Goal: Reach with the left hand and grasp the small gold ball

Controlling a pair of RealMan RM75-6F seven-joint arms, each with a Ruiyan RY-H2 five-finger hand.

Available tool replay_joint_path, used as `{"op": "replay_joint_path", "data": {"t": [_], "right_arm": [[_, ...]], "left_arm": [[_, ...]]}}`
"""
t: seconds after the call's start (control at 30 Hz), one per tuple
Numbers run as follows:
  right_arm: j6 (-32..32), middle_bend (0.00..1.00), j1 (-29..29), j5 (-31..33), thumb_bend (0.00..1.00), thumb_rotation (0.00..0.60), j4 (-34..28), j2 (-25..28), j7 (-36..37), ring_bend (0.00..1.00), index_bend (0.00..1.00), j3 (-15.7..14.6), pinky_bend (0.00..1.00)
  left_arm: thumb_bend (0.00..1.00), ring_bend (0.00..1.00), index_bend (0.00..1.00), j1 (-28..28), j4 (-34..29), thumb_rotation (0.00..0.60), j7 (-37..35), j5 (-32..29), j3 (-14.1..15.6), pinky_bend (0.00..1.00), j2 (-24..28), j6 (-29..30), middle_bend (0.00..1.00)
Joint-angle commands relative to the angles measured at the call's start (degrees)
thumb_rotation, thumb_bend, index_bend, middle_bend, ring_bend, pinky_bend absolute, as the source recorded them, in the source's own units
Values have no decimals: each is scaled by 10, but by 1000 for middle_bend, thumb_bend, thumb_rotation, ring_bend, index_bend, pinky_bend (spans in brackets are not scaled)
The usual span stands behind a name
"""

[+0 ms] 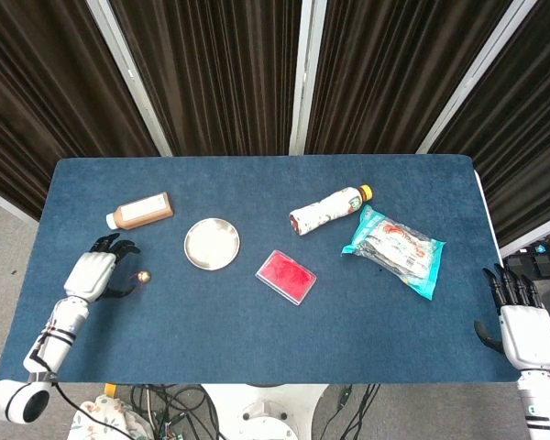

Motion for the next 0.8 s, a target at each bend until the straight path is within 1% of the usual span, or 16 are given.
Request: {"op": "replay_joint_path", "data": {"t": [0.03, 0.3, 0.47, 0.57, 0.8], "right_arm": [[1, 0, 0, -1, 209, 600, -1, 0, 0, 0, 0, 0, 0], [-3, 0, 1, 2, 209, 600, 1, 0, 1, 0, 0, -1, 0], [-4, 0, 0, 4, 210, 600, 4, -2, 2, 0, 0, -1, 0], [-5, 0, 0, 5, 209, 600, 7, -4, 4, 0, 0, -2, 0], [-6, 0, -1, 6, 209, 600, 12, -5, 8, 0, 0, -2, 0]], "left_arm": [[237, 27, 303, -7, 12, 600, -6, -6, -1, 101, -12, -10, 206], [238, 27, 364, -18, 41, 600, -13, -14, -1, 101, -33, -23, 214], [256, 28, 389, -23, 51, 600, -15, -17, 0, 102, -40, -29, 214], [278, 28, 398, -26, 56, 600, -9, -17, 2, 102, -44, -32, 214], [289, 28, 416, -33, 68, 600, -9, -24, 1, 104, -56, -43, 216]]}}
